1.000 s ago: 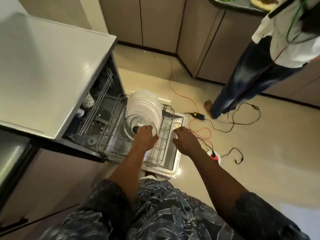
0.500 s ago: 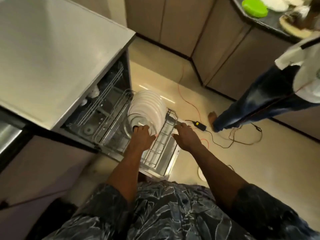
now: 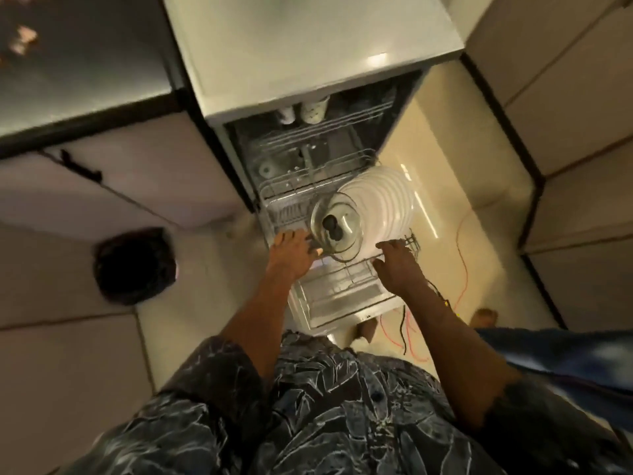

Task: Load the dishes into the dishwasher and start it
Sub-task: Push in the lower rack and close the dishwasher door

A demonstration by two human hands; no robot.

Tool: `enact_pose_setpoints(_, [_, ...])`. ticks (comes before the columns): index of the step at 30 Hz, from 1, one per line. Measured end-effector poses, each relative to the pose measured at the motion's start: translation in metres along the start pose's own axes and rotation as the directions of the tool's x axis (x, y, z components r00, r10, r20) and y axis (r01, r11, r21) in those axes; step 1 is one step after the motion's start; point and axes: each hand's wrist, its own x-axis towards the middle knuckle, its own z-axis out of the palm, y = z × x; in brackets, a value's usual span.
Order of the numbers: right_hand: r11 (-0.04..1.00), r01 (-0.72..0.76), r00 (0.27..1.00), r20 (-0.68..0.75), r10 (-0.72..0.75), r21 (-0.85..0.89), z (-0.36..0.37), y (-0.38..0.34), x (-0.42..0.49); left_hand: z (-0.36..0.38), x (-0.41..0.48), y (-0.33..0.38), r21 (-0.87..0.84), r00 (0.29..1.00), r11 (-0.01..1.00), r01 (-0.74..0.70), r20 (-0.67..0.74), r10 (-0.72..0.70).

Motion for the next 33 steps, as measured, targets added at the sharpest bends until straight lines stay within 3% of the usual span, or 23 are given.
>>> enact_pose_setpoints(8, [0.988, 0.148, 0.988, 0.047, -0.146, -0.038, -0.004, 0.074, 0.017, 0.064, -0.058, 0.040, -0.100, 0.978, 0.974, 0.201, -0.037, -0.206])
enact_pose_setpoints(18, [0.965, 0.230, 0.963, 0.172, -0.208, -0.122, -0.014, 0.087, 0.004, 0.090, -0.096, 0.061, -0.162, 0.961, 0.955, 0.247, -0.089, -0.263])
enact_pose_setpoints(22, [0.960, 0.255, 0.961, 0.141, -0.238, -0.117, 0.000, 0.093, 0.005, 0.101, -0.091, 0.049, -0.152, 0.963, 0.957, 0.249, -0.067, -0.261])
enact_pose_setpoints(29, [0.989, 0.148, 0.984, 0.102, -0.150, 0.018, 0.042, 0.129, 0.035, 0.154, -0.040, 0.031, -0.117, 0.963, 0.956, 0.269, 0.018, -0.269])
enact_pose_setpoints(33, [1.000, 0.018, 0.974, 0.228, -0.020, 0.011, 0.096, 0.160, 0.052, 0.212, -0.012, 0.028, -0.126, 0.950, 0.944, 0.306, 0.105, -0.294])
